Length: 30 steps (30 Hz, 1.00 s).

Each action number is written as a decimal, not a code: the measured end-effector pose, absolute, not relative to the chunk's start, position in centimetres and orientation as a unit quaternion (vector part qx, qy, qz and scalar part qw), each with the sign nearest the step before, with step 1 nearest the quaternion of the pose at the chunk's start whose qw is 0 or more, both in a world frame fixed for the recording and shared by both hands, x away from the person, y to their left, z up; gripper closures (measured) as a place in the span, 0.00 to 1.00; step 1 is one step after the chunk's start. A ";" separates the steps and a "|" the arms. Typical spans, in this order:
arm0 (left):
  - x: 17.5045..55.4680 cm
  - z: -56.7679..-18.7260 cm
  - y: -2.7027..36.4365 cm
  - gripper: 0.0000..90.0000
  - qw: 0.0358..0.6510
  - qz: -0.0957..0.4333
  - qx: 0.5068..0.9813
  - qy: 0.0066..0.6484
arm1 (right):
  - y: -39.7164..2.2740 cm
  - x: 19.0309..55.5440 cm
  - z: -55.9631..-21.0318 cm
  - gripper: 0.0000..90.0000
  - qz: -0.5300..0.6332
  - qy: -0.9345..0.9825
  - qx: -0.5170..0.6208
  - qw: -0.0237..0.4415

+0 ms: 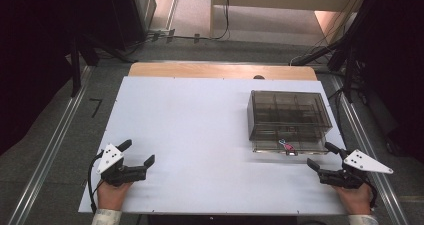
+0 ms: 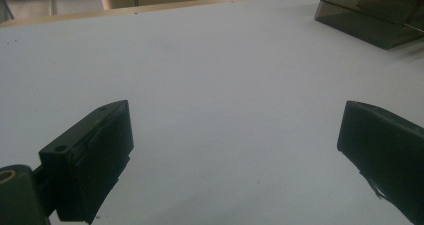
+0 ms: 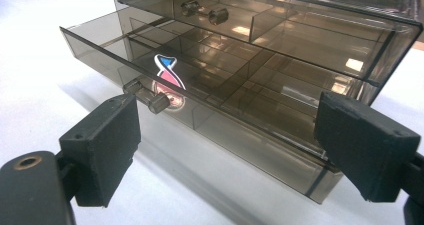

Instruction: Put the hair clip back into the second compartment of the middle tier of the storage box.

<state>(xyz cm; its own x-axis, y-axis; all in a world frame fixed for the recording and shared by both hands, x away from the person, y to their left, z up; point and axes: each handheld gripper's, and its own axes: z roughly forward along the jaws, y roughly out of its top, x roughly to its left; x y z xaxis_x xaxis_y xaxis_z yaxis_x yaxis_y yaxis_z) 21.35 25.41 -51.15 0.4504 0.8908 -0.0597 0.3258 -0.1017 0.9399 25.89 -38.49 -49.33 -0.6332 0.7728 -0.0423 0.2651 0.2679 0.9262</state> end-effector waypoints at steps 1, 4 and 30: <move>21.3 -51.1 25.4 0.02 0.503 0.281 0.687 0.443 | -38.5 25.8 -49.3 0.11 0.498 0.753 0.345 0.257; 21.3 -51.2 25.4 0.02 0.504 0.281 0.687 0.443 | -38.7 25.7 -49.4 0.11 0.502 0.750 0.344 0.259; 21.3 -51.2 25.4 0.02 0.504 0.281 0.686 0.443 | -39.5 24.3 -49.1 0.11 0.514 0.738 0.339 0.276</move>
<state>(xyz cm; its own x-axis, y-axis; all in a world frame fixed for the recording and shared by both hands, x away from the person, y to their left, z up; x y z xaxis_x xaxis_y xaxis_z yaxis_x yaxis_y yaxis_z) 21.34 25.40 -51.15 0.4494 0.8912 -0.0611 0.3258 -0.0998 0.9402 24.31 -39.49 -49.11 -0.6178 0.7842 -0.0579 0.2169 0.2408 0.9460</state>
